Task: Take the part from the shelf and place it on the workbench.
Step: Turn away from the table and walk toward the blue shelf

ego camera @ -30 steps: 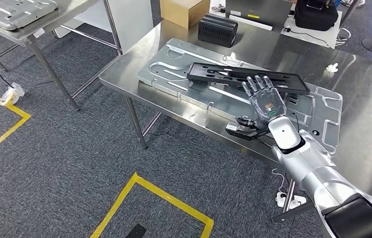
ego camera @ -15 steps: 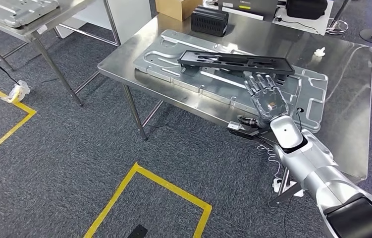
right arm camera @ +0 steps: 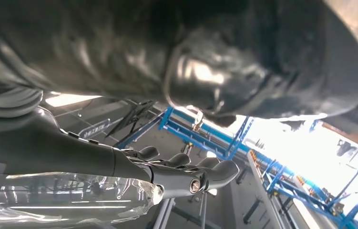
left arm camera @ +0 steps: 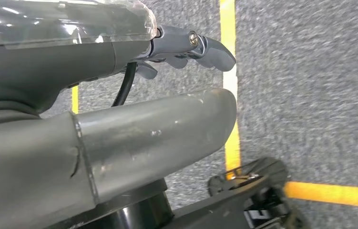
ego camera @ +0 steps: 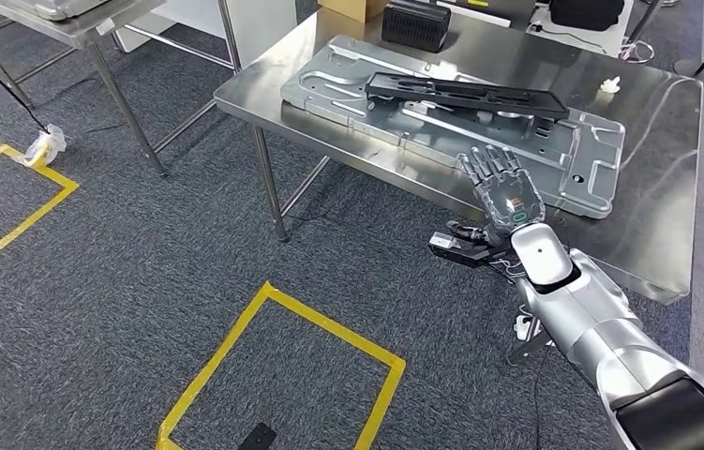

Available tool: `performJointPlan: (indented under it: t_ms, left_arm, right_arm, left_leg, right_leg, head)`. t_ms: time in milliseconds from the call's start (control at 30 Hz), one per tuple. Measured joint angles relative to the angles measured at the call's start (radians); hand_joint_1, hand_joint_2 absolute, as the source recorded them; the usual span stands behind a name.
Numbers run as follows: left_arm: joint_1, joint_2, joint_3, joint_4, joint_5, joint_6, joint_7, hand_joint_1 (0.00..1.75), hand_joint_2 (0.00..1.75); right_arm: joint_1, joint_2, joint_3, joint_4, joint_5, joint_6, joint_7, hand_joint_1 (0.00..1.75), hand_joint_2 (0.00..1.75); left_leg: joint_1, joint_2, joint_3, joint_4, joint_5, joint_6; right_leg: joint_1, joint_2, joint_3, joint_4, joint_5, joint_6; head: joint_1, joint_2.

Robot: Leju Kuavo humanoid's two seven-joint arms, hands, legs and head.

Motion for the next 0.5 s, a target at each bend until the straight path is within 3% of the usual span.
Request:
performJointPlan:
  t_ms: [33, 67, 133, 167, 233, 267, 333, 400, 433, 467, 500]
  left_arm:
    - [0.0, 0.0, 0.0, 0.0, -0.001, 0.0, 0.0, 0.0, 0.0]
    - [0.0, 0.0, 0.0, 0.0, -0.002, 0.0, 0.0, 0.0, 0.0]
    - [0.0, -0.001, 0.0, 0.0, -0.005, 0.001, 0.0, 0.0, 0.0]
    - [0.0, -0.001, 0.0, 0.0, -0.006, 0.001, 0.0, 0.0, 0.0]
    - [0.0, -0.001, 0.0, 0.0, -0.007, 0.001, -0.001, 0.0, 0.0]
    - [0.001, -0.001, 0.0, 0.0, -0.007, 0.001, -0.001, 0.0, 0.0]
    - [0.001, -0.001, 0.0, 0.0, -0.006, 0.001, -0.003, 0.0, 0.0]
    - [0.002, 0.0, 0.0, 0.0, -0.006, 0.001, -0.003, 0.0, 0.0]
    - [0.002, 0.0, 0.0, 0.0, -0.006, 0.001, -0.003, 0.0, 0.0]
    - [0.003, 0.0, 0.0, 0.0, -0.006, 0.001, -0.003, 0.0, 0.0]
    - [0.003, 0.001, 0.0, 0.0, -0.005, 0.001, -0.003, 0.0, 0.0]
  right_arm:
    - [0.0, 0.0, 0.0, 0.0, 0.0, 0.0, 0.0, 0.0, 0.0]
    - [-0.001, 0.0, -0.001, 0.0, 0.0, 0.0, 0.001, 0.0, 0.0]
    - [-0.004, -0.001, -0.005, -0.001, -0.002, -0.001, 0.002, 0.0, 0.0]
    - [-0.005, -0.001, -0.006, -0.002, -0.002, -0.001, 0.003, 0.0, 0.0]
    - [-0.005, -0.002, -0.01, -0.003, -0.004, -0.001, 0.002, 0.0, 0.0]
    - [-0.005, -0.002, -0.011, -0.003, -0.005, -0.001, 0.002, 0.0, 0.0]
    - [-0.005, -0.003, -0.013, -0.003, -0.008, -0.002, 0.0, 0.0, 0.0]
    - [-0.003, -0.004, -0.015, -0.002, -0.009, -0.002, -0.003, 0.0, 0.0]
    - [0.0, -0.005, -0.016, -0.002, -0.009, -0.002, -0.003, 0.0, 0.0]
    - [0.003, -0.005, -0.016, -0.002, -0.009, -0.002, -0.004, 0.0, 0.0]
    - [0.006, -0.006, -0.017, -0.002, -0.01, -0.003, -0.004, 0.0, 0.0]
  left_leg:
    - [-0.001, 0.0, -0.017, 0.006, 0.009, -0.002]
    - [-0.002, 0.0, -0.031, 0.013, 0.016, -0.006]
    - [-0.004, 0.0, -0.047, 0.022, 0.03, -0.017]
    - [-0.004, 0.001, -0.05, 0.021, 0.036, -0.023]
    - [-0.003, 0.001, -0.053, 0.018, 0.045, -0.036]
    - [-0.002, 0.0, -0.06, 0.026, 0.033, -0.041]
    - [0.003, -0.003, -0.089, 0.099, -0.039, -0.052]
    - [0.009, -0.004, -0.127, 0.228, -0.12, -0.063]
    - [0.012, -0.004, -0.136, 0.277, -0.134, -0.067]
    - [0.015, -0.004, -0.129, 0.293, -0.127, -0.07]
    - [0.017, -0.005, -0.103, 0.273, -0.106, -0.071]
  right_leg:
    - [0.0, 0.0, 0.048, -0.048, 0.022, -0.003]
    - [0.003, 0.0, 0.103, -0.118, 0.022, -0.007]
    - [0.009, -0.001, 0.186, -0.238, -0.007, -0.016]
    - [0.013, -0.002, 0.199, -0.266, -0.02, -0.021]
    - [0.011, -0.003, 0.196, -0.282, -0.009, -0.035]
    - [0.009, -0.004, 0.192, -0.286, 0.001, -0.043]
    - [0.004, -0.004, 0.178, -0.292, 0.022, -0.054]
    - [0.003, 0.001, 0.157, -0.292, 0.039, -0.057]
    - [0.003, 0.005, 0.147, -0.292, 0.047, -0.055]
    - [0.002, 0.011, 0.137, -0.291, 0.055, -0.052]
    - [0.0, 0.018, 0.128, -0.29, 0.062, -0.048]
  head:
    - [0.0, 0.0]
    - [0.0, 0.0]
    - [-0.001, 0.0]
    - [-0.001, 0.0]
    - [0.0, 0.0]
    - [-0.001, 0.0]
    - [-0.002, 0.0]
    - [-0.002, 0.0]
    - [-0.002, 0.0]
    - [-0.003, 0.0]
    - [-0.003, 0.0]
